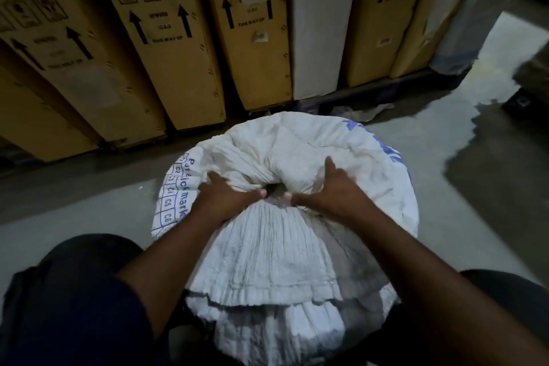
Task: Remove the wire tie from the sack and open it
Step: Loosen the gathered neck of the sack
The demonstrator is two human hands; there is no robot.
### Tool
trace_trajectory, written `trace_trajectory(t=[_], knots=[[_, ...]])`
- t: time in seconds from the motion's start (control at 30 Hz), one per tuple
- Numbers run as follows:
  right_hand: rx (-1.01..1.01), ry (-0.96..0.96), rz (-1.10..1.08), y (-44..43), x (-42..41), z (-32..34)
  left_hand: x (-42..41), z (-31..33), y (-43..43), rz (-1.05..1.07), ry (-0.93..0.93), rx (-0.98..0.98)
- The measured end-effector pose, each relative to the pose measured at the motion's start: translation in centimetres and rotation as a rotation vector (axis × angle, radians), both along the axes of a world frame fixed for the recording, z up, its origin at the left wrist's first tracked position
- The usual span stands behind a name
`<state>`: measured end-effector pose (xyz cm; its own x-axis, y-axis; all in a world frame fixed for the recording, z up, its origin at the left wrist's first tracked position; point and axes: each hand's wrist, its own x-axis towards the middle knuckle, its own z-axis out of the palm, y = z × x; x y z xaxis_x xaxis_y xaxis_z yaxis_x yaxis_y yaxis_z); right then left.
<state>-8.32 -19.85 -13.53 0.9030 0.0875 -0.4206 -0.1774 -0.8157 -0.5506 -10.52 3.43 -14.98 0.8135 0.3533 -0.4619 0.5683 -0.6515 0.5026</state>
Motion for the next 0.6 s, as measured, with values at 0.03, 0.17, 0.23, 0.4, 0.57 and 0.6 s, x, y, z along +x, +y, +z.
trace_trajectory(t=[0.03,0.17,0.23,0.4,0.57,0.6], knots=[[-0.042,0.023,0.023,0.4,0.1,-1.3,-0.2,-0.6,-0.2,-0.01,-0.053,-0.002],[-0.088,-0.226,0.01,0.8,0.6,-4.1,-0.6,-0.1,0.5,-0.024,-0.248,0.113],[-0.112,-0.313,-0.023,-0.2,1.1,-3.5,-0.6,1.3,2.2,-0.039,-0.316,0.13],[-0.101,-0.44,-0.319,-4.7,2.7,-0.3,0.2,6.2,6.5,-0.063,-0.352,0.301],[-0.204,-0.43,-0.246,-5.6,2.5,0.4,1.8,7.1,8.5,-0.015,-0.291,0.496],[-0.172,-0.46,-0.196,-4.9,1.8,1.2,1.7,7.0,7.9,-0.09,-0.298,0.544]])
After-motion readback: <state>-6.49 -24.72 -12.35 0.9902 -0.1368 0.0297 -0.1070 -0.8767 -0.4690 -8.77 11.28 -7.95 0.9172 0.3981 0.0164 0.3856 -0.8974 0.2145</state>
